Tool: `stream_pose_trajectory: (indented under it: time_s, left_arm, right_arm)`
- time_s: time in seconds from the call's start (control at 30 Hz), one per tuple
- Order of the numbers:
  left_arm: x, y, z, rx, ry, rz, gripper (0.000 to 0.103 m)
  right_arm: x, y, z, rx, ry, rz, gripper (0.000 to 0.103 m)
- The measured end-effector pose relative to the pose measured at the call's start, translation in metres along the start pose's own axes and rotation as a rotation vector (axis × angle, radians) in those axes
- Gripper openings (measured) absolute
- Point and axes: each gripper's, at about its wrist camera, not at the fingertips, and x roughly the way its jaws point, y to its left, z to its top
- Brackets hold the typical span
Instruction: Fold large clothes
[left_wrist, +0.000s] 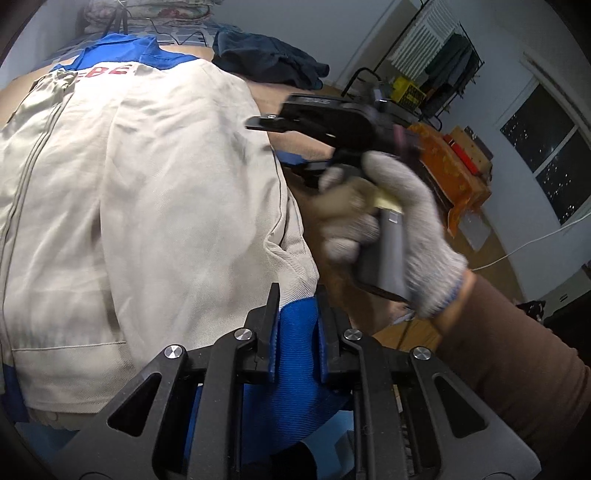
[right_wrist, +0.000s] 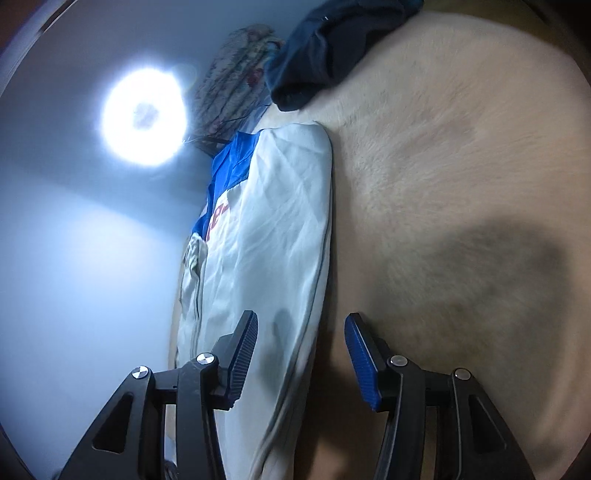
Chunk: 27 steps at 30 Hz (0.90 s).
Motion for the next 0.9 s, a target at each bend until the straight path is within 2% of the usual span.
stream_pose_trajectory:
  time_s: [0.1,0.17,0.23,0.4,0.53,0.7,0.9]
  left_arm:
    - [-0.007,0.002,0.0,-0.02,-0.012,-0.014,0.014]
    - [-0.012,0.004,0.001,-0.025,-0.022,-0.019,0.014]
    - [-0.019,0.007,0.002,-0.038,-0.035,-0.029,0.014]
    - [-0.039,0.025,0.002,-0.077,-0.065,-0.069,0.014]
    - [-0.057,0.044,-0.002,-0.122,-0.088,-0.107,0.014]
    - [-0.075,0.071,-0.009,-0.179,-0.114,-0.121,0.014]
    - [-0.091,0.109,-0.023,-0.261,-0.132,-0.104,0.014]
  right_arm:
    - [0.016,0.01,0.008,0.003,0.019,0.019,0.036]
    - [0.025,0.02,0.011,-0.001,0.032,0.001,0.012]
    - [0.027,0.034,0.012,-0.026,0.022,-0.051,0.006]
    - [0.02,0.082,0.008,-0.164,-0.029,-0.19,0.003]
    - [0.013,0.123,-0.001,-0.264,-0.074,-0.269,0.003]
    - [0.027,0.169,-0.01,-0.381,-0.089,-0.318,0.002]
    - [0.068,0.21,-0.029,-0.511,-0.045,-0.358,0.002]
